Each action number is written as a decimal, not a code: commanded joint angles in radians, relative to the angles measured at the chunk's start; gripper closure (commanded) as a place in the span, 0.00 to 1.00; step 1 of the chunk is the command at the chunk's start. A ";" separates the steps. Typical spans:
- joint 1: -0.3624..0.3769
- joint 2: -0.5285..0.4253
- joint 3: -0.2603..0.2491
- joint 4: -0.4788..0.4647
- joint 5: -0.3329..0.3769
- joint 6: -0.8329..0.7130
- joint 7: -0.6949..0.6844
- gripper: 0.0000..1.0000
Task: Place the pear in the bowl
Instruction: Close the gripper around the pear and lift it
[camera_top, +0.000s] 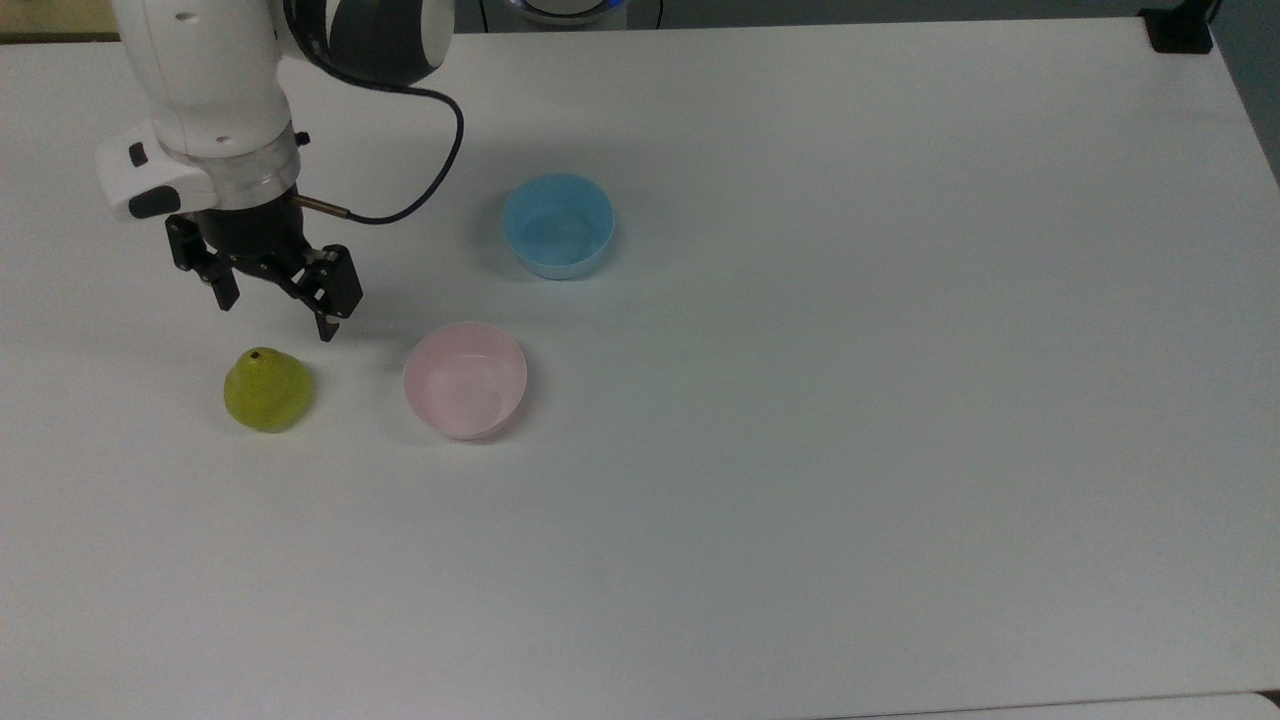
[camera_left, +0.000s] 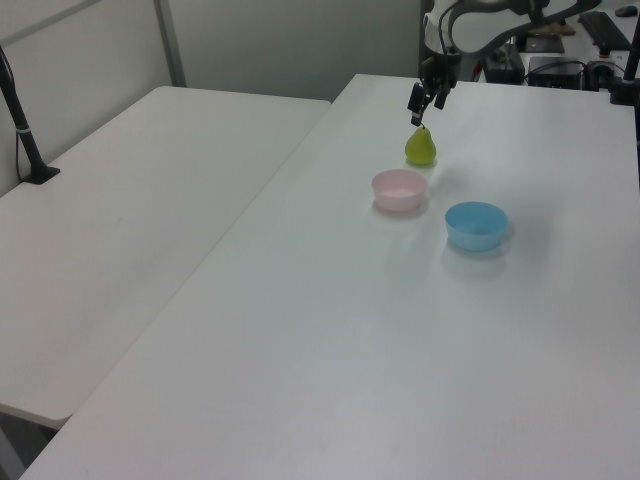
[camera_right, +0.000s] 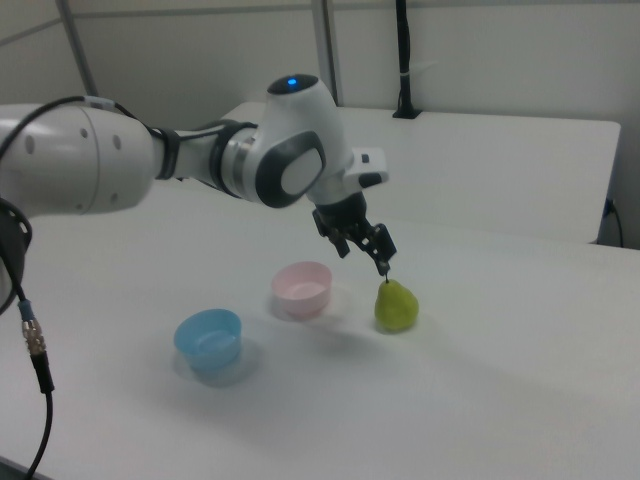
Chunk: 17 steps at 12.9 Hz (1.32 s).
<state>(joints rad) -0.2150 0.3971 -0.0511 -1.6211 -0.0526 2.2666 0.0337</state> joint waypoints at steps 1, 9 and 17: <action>-0.023 0.067 0.000 0.015 -0.032 0.077 -0.044 0.00; -0.041 0.152 0.000 0.015 -0.073 0.166 -0.060 0.15; -0.043 0.143 0.000 0.007 -0.069 0.223 -0.055 0.58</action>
<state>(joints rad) -0.2555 0.5654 -0.0507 -1.6065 -0.1148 2.4739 -0.0095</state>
